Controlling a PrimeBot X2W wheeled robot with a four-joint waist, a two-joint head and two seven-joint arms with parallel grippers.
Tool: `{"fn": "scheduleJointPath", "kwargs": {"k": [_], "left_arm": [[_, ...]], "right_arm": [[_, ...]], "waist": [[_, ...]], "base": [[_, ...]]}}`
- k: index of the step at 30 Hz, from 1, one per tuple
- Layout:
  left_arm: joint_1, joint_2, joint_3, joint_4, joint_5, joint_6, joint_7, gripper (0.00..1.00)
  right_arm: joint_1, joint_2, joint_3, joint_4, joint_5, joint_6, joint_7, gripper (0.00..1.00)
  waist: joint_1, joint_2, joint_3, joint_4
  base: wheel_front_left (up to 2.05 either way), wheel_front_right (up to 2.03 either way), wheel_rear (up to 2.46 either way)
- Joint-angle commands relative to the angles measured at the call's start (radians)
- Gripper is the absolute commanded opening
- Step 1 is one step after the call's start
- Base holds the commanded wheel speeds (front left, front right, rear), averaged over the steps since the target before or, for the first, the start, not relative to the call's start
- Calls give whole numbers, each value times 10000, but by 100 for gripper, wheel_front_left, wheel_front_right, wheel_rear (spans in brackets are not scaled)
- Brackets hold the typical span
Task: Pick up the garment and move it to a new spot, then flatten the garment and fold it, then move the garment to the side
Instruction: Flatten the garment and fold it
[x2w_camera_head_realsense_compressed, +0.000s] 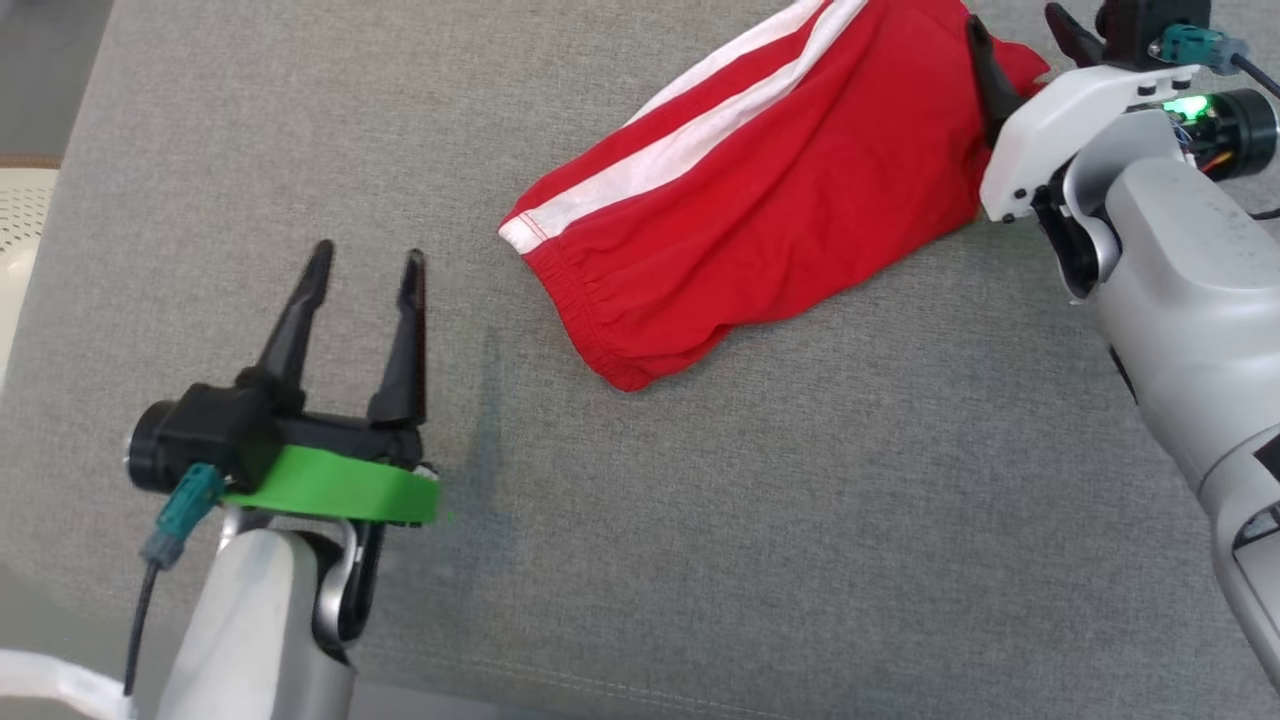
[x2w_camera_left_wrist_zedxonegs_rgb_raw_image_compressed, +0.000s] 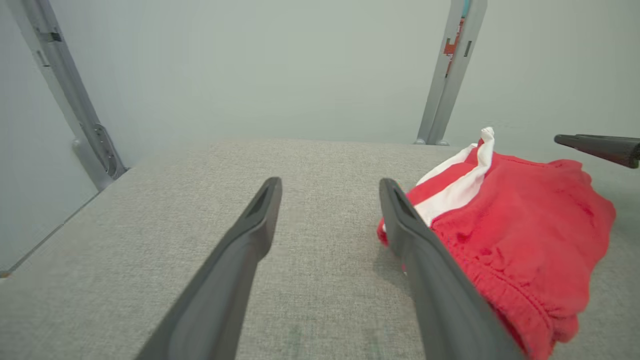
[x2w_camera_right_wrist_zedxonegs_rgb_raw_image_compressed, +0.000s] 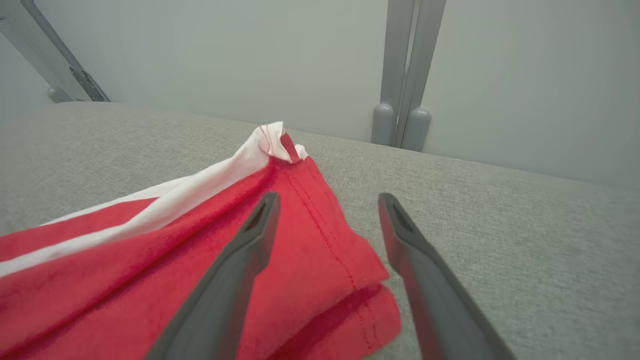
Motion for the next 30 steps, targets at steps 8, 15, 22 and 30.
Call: {"fn": "scheduleJointPath", "kwargs": {"k": [8,15,22,30], "left_arm": [[1141,-458,2427,-1548,980,348,-18,100],[1619,-533,2878,-1834,641,630,-18,100],[1672,-525,2523,-1837,457,825,-20,100],[1494,-525,2479,-1843,451,787,-18,100]], "right_arm": [[311,-444,238,361,345,-2,187,100],[447,-491,265,602,640,-2,633,100],[741,-169,206,588,1172,1,1296,100],[1079,-54,786,-299,1797,3,1714,61]], "waist": [[0,-1,-26,130],[0,-1,56,294],[0,-1,91,434],[0,-1,179,380]], "base": [[0,0,0],[0,0,0],[0,0,0],[0,0,0]]}}
